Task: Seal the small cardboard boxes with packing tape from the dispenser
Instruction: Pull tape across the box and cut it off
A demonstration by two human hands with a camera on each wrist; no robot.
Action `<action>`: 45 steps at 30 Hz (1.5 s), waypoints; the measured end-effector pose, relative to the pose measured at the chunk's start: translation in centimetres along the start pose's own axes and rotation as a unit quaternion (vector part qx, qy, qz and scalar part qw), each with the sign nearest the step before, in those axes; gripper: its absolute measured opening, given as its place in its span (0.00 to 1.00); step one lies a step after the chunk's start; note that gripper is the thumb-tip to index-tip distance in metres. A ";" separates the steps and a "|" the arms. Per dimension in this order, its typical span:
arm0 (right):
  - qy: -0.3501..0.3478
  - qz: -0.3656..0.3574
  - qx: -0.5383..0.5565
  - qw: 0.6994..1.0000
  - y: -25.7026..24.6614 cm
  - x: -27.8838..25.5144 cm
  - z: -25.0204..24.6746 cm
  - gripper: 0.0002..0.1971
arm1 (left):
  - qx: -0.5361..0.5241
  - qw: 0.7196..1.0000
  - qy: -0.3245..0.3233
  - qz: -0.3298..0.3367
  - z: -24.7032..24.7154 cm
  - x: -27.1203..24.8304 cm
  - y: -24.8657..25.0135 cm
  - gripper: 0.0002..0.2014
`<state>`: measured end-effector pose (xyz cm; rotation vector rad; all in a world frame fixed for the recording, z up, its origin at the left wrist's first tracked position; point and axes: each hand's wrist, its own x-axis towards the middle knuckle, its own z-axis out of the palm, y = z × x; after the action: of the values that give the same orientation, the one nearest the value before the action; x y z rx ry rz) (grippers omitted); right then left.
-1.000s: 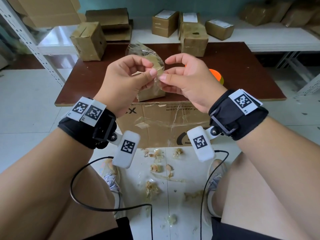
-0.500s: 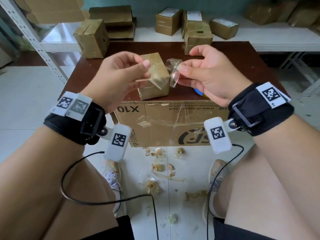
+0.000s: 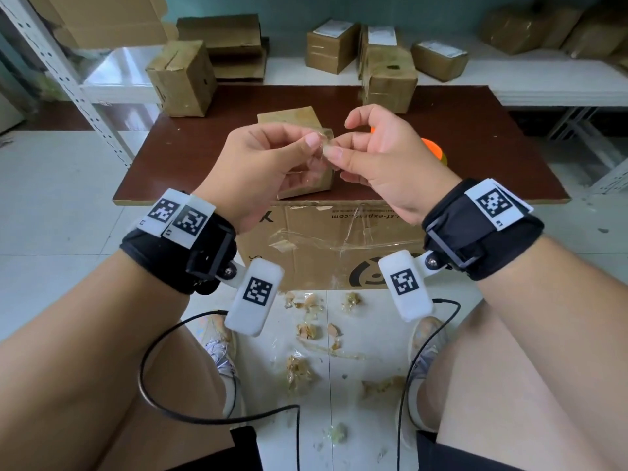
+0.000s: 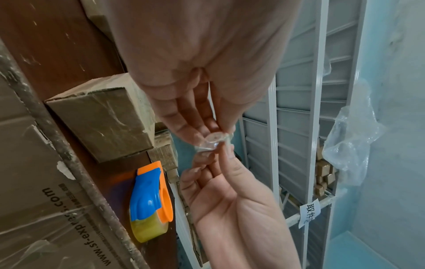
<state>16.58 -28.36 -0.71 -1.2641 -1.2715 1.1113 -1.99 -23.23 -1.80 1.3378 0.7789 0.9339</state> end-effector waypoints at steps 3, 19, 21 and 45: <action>-0.002 0.006 -0.001 1.000 0.0 0.1 0.1 0.15 | 0.020 1.000 0.007 0.000 -0.1 0.1 -0.1 0.06; -0.049 0.011 -0.199 0.979 -0.1 0.1 -1.2 0.21 | 0.249 0.967 -0.044 0.018 -1.0 -0.1 -0.2 0.06; -0.059 0.006 -0.214 0.975 0.4 0.1 -1.3 0.17 | 0.254 0.966 -0.052 0.001 -1.2 -0.4 -0.1 0.07; -0.058 0.070 -0.345 0.934 2.0 0.1 -2.7 0.24 | 0.499 0.842 -0.189 -0.083 -1.6 -0.2 -1.0 0.11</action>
<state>19.49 -28.28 -2.41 -1.8478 -1.7700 0.8632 -3.39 -22.71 -2.96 2.2159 1.0959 0.0313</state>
